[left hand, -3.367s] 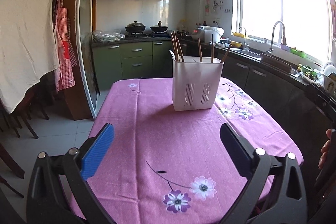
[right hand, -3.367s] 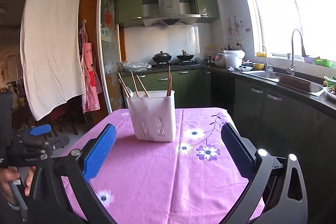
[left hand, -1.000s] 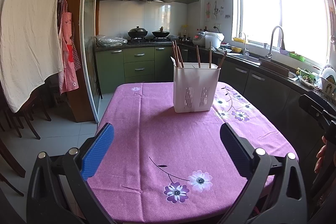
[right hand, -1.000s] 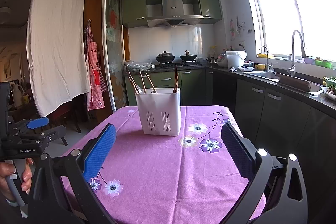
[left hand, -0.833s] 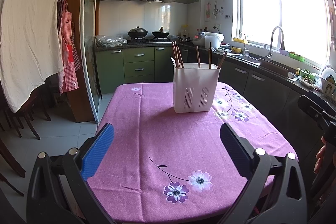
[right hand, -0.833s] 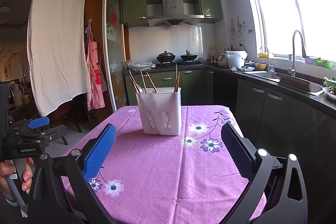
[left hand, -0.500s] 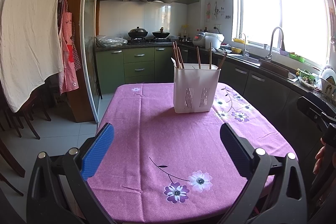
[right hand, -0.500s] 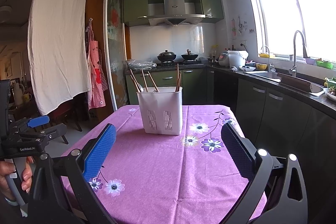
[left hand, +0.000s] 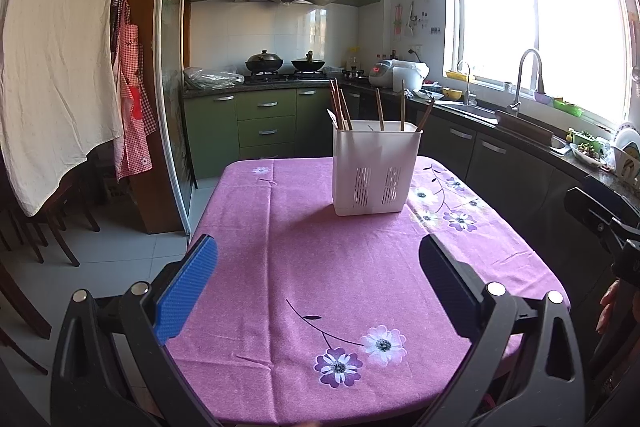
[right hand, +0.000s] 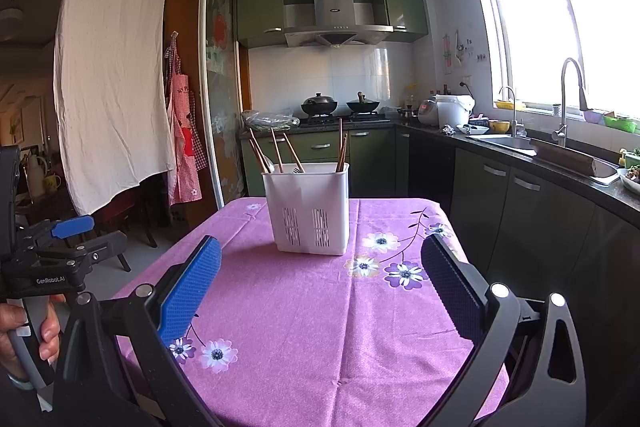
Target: Organize utensils
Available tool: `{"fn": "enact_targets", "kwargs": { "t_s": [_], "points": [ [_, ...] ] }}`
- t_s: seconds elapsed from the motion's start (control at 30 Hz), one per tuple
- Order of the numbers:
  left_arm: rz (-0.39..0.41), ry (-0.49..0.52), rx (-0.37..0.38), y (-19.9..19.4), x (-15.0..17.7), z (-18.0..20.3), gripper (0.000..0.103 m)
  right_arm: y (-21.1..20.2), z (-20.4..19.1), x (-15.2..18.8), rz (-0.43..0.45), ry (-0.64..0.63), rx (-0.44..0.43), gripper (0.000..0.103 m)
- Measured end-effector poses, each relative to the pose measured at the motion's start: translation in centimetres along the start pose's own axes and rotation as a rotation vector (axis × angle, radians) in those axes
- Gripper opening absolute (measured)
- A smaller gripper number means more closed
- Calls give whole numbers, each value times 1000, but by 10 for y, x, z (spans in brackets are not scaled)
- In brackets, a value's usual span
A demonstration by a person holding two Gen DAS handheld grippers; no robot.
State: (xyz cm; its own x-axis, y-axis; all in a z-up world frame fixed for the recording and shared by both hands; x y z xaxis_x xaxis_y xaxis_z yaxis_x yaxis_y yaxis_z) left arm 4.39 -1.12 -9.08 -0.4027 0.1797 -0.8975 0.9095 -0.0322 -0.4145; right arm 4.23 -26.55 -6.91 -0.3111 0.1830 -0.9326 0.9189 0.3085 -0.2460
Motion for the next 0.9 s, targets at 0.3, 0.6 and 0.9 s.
{"fn": "enact_targets", "kwargs": {
  "t_s": [0.3,0.6,0.9],
  "points": [
    [-21,-27,27,2,-1,-5,96,3,0,3,-12,-8,-1,99],
    [-31,-4,40,7,0,-1,96,7,-2,7,-26,-14,-3,99],
    [-84,-12,28,28,2,-5,96,15,0,7,-40,-9,2,99]
  ]
}}
Point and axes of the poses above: each gripper's, at about its wrist camera, not at the fingertips, and y roughly the way its jaws point, z to its right, x to its underside, the point moved 4 cm from there along y, roughly the way its jaws point, and after that the axes turned 9 degrees about y, right-handed, at the moved point
